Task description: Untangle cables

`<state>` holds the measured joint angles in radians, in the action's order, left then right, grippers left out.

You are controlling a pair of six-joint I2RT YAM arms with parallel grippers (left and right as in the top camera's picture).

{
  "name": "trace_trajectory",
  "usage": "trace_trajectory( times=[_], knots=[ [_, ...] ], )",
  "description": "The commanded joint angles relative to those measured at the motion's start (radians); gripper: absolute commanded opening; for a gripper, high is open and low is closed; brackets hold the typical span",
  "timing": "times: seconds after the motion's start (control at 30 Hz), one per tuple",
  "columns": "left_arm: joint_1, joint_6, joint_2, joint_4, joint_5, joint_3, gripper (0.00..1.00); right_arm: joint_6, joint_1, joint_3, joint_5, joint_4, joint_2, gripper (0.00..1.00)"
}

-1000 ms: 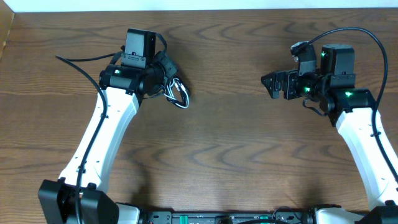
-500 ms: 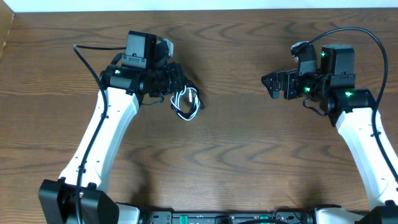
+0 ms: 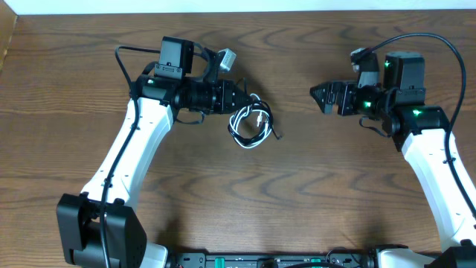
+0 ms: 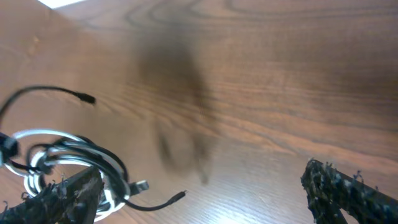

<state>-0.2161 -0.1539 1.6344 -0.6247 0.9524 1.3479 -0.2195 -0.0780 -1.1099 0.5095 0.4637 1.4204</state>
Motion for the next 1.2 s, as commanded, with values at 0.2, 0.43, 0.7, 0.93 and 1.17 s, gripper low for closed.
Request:
trace_trajectory(
  times=[0.2,0.43,0.7,0.93,1.17],
  knots=[
    [0.001,-0.222,0.006,0.248,0.140,-0.002,0.08,-0.042,-0.098,-0.006,0.168,-0.122,0.090,0.81],
    [0.001,-0.314,0.006,0.297,0.139,-0.002,0.08,-0.039,-0.127,-0.006,0.356,-0.286,0.204,0.75],
    [0.001,-0.410,0.006,0.354,0.135,-0.002,0.08,-0.091,-0.161,-0.006,0.439,-0.412,0.303,0.73],
    [0.003,-0.446,0.006,0.381,0.133,-0.002,0.07,-0.195,-0.203,-0.006,0.240,-0.415,0.349,0.50],
    [0.036,-0.441,0.006,0.381,0.051,-0.002,0.07,-0.349,-0.203,-0.006,-0.110,-0.239,0.349,0.15]
  ],
)
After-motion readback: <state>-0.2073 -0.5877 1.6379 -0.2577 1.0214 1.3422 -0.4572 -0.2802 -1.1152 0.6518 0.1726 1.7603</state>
